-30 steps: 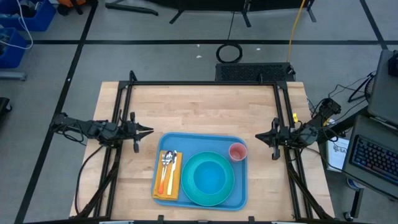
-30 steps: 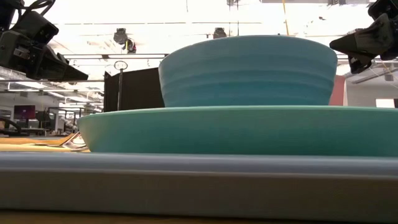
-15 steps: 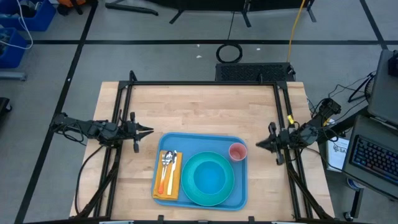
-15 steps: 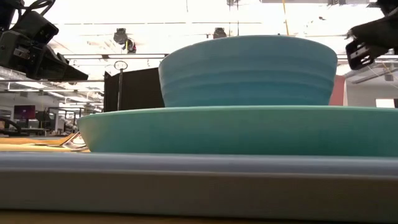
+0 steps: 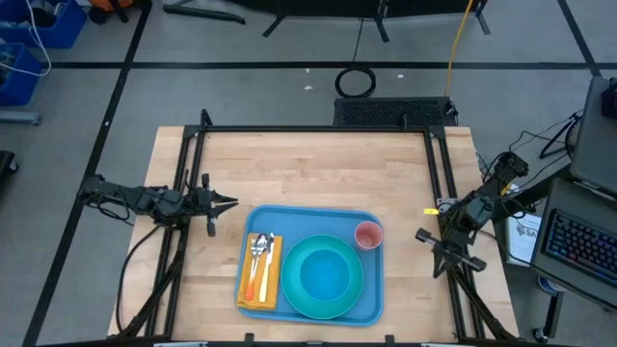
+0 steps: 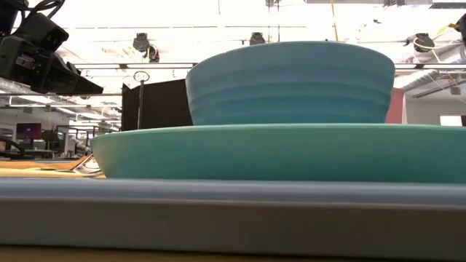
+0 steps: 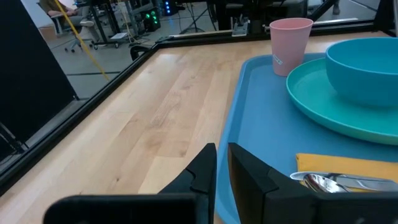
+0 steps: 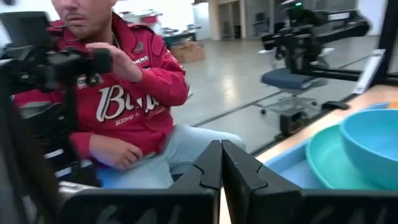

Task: Set up tray
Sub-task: Return to Home Position

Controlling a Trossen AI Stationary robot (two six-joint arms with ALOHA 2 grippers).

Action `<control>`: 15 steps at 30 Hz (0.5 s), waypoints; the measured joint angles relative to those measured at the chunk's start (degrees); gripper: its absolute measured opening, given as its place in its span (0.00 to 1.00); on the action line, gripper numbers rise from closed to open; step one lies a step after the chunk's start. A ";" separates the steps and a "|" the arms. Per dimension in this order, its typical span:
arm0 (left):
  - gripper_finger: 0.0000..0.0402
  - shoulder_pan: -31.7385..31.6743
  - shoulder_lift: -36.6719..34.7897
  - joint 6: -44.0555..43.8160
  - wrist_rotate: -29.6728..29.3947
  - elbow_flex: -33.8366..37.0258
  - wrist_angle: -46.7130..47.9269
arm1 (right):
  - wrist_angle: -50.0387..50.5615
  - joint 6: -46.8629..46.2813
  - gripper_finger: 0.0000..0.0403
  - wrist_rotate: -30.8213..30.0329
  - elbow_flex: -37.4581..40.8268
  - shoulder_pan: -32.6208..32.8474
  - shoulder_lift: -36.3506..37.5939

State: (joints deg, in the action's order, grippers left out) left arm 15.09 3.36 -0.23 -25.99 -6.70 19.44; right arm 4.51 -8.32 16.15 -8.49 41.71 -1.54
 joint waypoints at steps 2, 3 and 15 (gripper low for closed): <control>0.12 0.00 0.00 0.00 0.01 0.00 0.00 | 0.02 0.00 0.00 0.60 0.00 0.01 0.00; 0.12 0.00 0.01 0.00 0.00 0.00 0.00 | 0.02 0.00 0.00 0.53 0.00 0.00 0.00; 0.12 0.00 0.00 0.00 -0.01 0.00 0.00 | 1.73 0.46 0.00 -34.06 -0.02 -0.03 0.02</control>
State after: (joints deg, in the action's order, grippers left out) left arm 15.09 3.36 -0.23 -26.00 -6.70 19.44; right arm 6.24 -7.85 -17.91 -8.51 41.68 -1.52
